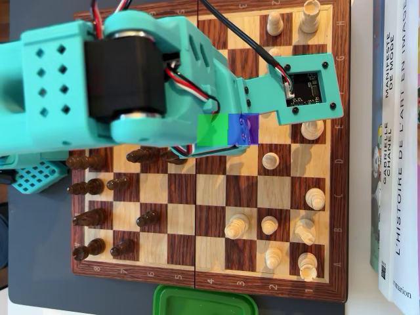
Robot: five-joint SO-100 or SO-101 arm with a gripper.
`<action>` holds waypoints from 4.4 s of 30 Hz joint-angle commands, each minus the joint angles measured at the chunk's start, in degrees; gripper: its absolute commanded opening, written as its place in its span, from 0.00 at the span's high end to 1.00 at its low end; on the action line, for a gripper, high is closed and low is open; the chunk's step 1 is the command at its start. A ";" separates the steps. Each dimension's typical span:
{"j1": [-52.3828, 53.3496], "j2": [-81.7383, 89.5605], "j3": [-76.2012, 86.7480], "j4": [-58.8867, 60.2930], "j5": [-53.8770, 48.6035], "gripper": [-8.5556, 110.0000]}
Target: Play chess
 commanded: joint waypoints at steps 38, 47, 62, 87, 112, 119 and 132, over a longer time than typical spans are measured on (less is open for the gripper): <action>0.62 -3.52 -3.96 -0.09 -0.18 0.81; 0.62 -3.60 -3.96 -0.09 -0.18 0.81; 0.62 -3.60 -3.96 0.00 -0.26 0.92; 1.49 11.95 7.73 0.00 -0.35 0.92; -0.53 20.04 22.06 -6.15 -0.35 0.92; -0.70 15.12 21.88 -8.09 -0.35 0.92; 0.62 14.85 22.06 -7.47 -0.35 0.92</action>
